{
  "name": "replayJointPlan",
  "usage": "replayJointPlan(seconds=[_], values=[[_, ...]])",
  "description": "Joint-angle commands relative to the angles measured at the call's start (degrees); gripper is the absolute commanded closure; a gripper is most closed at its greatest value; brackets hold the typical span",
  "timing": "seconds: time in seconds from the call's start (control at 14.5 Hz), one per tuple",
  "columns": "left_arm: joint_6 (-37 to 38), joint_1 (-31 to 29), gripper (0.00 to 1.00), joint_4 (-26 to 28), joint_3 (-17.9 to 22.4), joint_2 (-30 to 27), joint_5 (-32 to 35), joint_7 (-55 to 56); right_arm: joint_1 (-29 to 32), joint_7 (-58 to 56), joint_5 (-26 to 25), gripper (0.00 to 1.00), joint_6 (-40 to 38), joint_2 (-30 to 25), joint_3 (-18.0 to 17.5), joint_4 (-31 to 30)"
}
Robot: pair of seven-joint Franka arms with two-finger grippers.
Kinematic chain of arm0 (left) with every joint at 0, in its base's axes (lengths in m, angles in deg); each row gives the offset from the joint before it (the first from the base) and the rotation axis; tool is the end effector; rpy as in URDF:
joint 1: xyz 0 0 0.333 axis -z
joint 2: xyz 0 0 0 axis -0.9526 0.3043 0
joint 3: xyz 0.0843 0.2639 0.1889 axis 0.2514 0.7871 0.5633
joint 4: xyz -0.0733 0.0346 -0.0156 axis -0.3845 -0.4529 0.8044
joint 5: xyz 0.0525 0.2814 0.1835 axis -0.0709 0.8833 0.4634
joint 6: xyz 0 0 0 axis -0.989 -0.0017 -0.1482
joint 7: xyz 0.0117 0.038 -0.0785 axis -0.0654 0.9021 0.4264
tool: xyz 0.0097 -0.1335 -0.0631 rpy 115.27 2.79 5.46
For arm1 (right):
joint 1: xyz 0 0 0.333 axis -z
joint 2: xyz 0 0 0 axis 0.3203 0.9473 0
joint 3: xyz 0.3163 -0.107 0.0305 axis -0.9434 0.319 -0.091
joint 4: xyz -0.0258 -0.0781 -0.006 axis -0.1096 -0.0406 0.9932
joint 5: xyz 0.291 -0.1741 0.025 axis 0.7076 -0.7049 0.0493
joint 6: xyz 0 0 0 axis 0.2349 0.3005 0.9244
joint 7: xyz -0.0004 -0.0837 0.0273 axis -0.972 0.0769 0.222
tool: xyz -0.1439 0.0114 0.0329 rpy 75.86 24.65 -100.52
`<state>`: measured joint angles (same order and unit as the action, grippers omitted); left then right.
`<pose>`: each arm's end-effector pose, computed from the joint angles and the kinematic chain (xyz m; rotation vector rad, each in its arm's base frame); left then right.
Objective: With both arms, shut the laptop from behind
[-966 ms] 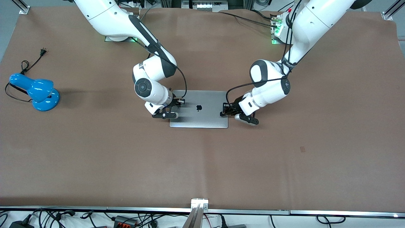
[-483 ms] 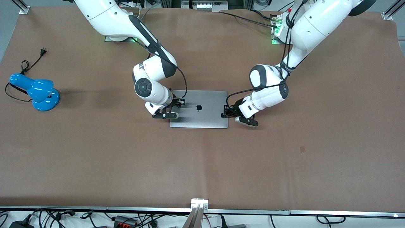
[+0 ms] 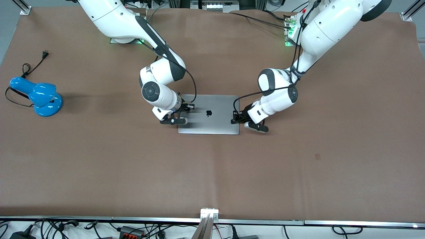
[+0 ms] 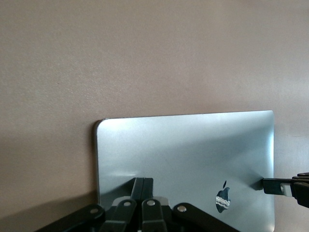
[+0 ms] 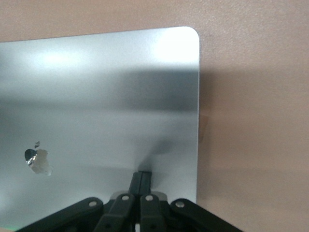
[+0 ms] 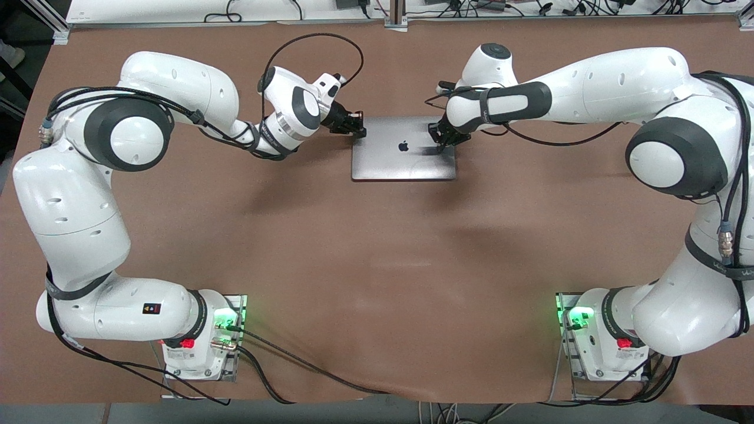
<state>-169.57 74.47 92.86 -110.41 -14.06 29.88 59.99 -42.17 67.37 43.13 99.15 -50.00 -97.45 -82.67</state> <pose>0.5348 -0.3127 0.1846 2.4985 0.0122 0.1101 0.4969 0.3487 0.2019 -2.9073 0.0550 0.2250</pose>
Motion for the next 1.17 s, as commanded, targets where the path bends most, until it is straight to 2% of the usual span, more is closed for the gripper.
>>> replayJointPlan(seconds=[0.0,0.21,0.34,0.55,0.76,0.9,1.1], values=[[-0.43,-0.52,0.99,-0.75,0.48,-0.78,1.26,-0.70,0.20,-0.92,-1.87,1.00,6.53,7.42,0.24,3.18],[0.62,-1.83,0.99,-0.66,0.48,-3.95,1.35,-1.93,0.29,-0.92,-1.95,1.00,6.01,4.71,0.59,3.01],[5.95,-2.36,0.99,-0.83,1.00,-6.31,1.70,-1.93,0.37,-0.65,-1.95,1.00,3.91,2.07,1.12,3.01],[14.91,-2.89,0.99,-0.92,3.02,-11.76,4.33,-1.93,1.16,-1.53,-2.22,1.00,-4.33,-4.42,4.27,3.18],[25.72,-4.73,0.99,-4.95,3.91,-13.80,10.03,-1.41,1.51,-2.66,-2.57,1.00,-16.27,-12.86,8.31,3.79],[31.70,-4.74,0.99,-6.80,6.35,-15.37,14.86,-1.05,1.60,-4.69,-2.57,1.00,-28.56,-16.30,11.74,8.78],[44.35,-4.74,0.99,-13.73,8.56,-15.64,23.91,0.78,1.52,-7.76,-2.66,1.00,-48.26,-18.33,17.10,17.66]])
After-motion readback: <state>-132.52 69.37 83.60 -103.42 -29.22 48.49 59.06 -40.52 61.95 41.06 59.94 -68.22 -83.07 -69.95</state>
